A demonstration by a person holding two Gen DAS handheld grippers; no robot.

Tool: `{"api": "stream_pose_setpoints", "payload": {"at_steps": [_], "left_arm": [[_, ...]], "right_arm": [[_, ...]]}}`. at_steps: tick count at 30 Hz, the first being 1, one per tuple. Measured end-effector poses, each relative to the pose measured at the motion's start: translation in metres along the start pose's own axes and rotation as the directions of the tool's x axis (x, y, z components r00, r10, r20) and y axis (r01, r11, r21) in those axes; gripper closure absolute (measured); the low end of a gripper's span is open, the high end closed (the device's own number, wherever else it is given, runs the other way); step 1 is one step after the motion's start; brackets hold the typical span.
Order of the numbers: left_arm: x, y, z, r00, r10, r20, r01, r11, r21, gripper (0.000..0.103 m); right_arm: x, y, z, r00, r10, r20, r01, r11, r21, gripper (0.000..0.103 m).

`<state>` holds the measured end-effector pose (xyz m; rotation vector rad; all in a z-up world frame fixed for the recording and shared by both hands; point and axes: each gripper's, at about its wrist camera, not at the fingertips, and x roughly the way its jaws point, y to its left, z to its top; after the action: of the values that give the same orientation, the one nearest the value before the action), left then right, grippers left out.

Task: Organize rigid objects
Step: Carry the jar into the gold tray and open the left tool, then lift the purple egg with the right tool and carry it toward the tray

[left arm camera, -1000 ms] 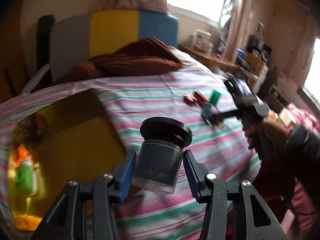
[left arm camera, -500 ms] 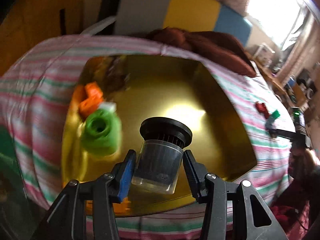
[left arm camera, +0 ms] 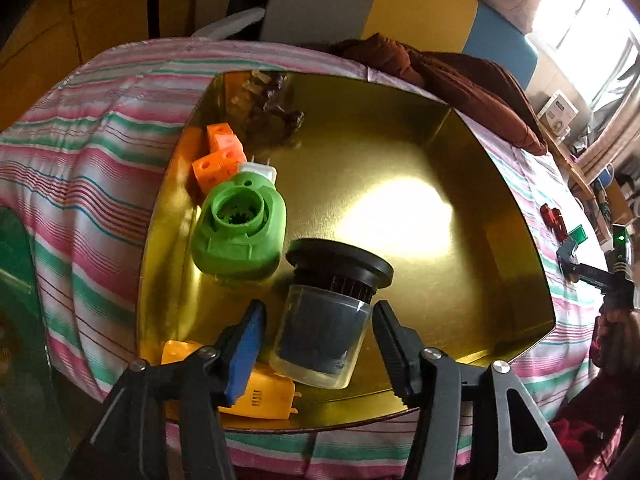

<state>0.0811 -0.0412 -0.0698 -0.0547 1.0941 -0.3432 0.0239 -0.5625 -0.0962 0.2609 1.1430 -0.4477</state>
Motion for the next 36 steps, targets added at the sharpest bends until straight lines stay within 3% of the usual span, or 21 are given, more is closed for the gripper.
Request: {"api": "stream_pose_setpoints", "payload": {"at_steps": [4, 11, 25, 32, 36], "left_arm": [[-0.016, -0.003, -0.001, 0.998, 0.022, 0.059, -0.024, 0.999, 0.029, 0.038], [-0.038, -0.005, -0.003, 0.989, 0.057, 0.135, -0.061, 0.998, 0.025, 0.038], [-0.054, -0.008, -0.020, 0.966, 0.163, 0.199, -0.175, 0.984, 0.044, 0.036], [-0.060, -0.004, -0.024, 0.957, 0.179, 0.228, -0.192, 0.981, 0.036, 0.032], [-0.060, -0.001, -0.026, 0.958, 0.176, 0.226, -0.186, 0.982, 0.022, 0.032]], "right_arm": [[0.000, -0.003, 0.001, 1.000, 0.008, -0.003, -0.008, 1.000, 0.011, 0.059], [-0.003, -0.001, 0.001, 1.000, -0.012, 0.004, 0.012, 1.000, -0.005, 0.059], [-0.007, -0.011, -0.001, 1.000, -0.026, -0.003, 0.026, 0.998, 0.052, 0.060], [-0.029, -0.035, -0.002, 0.997, -0.038, 0.062, 0.028, 0.988, 0.150, 0.060], [-0.028, -0.038, -0.006, 0.998, -0.044, 0.051, 0.036, 0.987, 0.159, 0.060]]}}
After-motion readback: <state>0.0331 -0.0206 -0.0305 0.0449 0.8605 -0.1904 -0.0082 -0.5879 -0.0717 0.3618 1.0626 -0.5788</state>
